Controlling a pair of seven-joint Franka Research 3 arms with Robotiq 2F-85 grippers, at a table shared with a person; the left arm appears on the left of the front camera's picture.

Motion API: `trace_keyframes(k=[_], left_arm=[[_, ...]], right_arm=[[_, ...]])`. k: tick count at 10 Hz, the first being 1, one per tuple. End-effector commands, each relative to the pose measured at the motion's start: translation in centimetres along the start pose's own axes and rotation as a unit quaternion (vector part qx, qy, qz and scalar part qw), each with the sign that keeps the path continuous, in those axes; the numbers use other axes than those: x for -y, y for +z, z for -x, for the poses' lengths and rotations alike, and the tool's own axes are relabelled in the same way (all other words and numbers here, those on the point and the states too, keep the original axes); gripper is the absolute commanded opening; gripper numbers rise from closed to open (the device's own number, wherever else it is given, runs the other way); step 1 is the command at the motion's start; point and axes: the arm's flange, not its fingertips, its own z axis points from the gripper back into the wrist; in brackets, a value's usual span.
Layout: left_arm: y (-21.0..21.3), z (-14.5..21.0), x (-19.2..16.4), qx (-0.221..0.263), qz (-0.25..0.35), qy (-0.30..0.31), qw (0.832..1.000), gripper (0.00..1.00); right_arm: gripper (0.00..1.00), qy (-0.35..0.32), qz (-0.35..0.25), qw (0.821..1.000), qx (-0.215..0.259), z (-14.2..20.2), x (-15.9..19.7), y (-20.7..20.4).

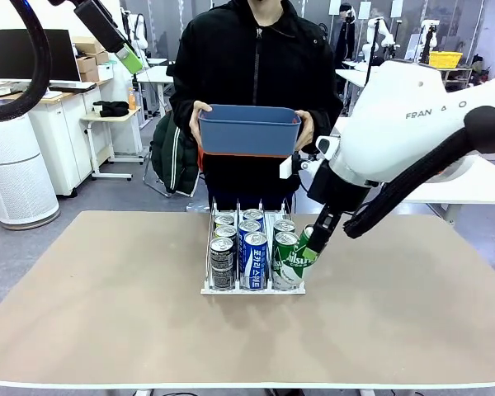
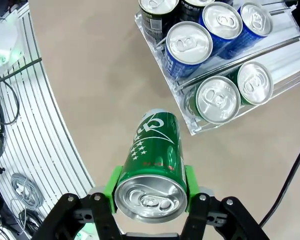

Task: Fill the beverage cans into the dispenser.
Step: Place the picked Sprite in the line of the Automatic Can Dispenser with the same cans.

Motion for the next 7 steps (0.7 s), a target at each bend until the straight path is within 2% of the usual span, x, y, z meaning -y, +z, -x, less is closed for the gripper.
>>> trace_keyframes(k=[1,7], left_arm=[[0.1,0.1,0.0,0.001,0.001,0.001,1.0,1.0],[0.1,0.1,0.0,0.001,0.001,0.001,1.0,1.0]], right_arm=[[0.04,-0.011,0.012,1.0,0.024,-1.3,0.1,-0.7],[0.04,-0.014,0.072,0.997,-0.005,-2.4,1.6,-3.6]])
